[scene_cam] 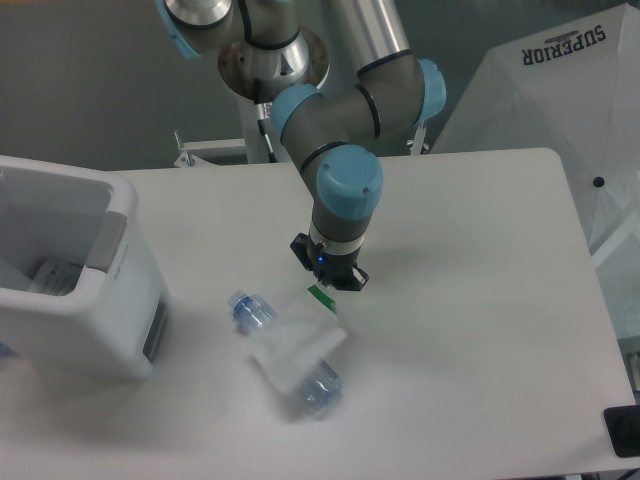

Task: Place the trash in the trash can
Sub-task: 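Close the gripper on the bag's green zip strip, then lift the plastic bag and carry it over the white trash bin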

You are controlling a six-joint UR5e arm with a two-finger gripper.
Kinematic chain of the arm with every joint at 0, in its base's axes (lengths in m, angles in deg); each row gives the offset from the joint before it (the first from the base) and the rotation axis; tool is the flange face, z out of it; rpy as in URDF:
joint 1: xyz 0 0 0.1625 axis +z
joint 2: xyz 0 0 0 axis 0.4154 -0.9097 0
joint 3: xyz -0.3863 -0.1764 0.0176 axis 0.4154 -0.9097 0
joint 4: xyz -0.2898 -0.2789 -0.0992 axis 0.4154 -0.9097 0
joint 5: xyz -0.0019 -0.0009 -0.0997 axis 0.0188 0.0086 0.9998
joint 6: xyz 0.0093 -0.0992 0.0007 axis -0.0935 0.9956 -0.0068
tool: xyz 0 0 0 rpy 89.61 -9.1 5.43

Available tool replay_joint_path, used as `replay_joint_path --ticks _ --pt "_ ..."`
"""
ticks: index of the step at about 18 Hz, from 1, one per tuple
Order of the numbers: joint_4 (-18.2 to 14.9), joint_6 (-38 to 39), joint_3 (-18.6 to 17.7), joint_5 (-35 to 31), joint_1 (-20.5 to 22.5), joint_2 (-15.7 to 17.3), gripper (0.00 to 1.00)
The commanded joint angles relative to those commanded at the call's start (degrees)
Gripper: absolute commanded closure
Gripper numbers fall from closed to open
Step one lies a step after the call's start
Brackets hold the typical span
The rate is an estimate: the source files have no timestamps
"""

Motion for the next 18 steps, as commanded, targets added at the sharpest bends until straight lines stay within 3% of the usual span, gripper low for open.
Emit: replay_joint_path --ticks 6,12,18 --pt "-3.16 4.03 4.21 7.37 0.62 4.3 1.0" --pt "-3.17 10.1 8.78 17.48 -0.09 9.58 1.0" --pt "-3.25 11.86 9.23 25.48 -0.96 17.04 1.0"
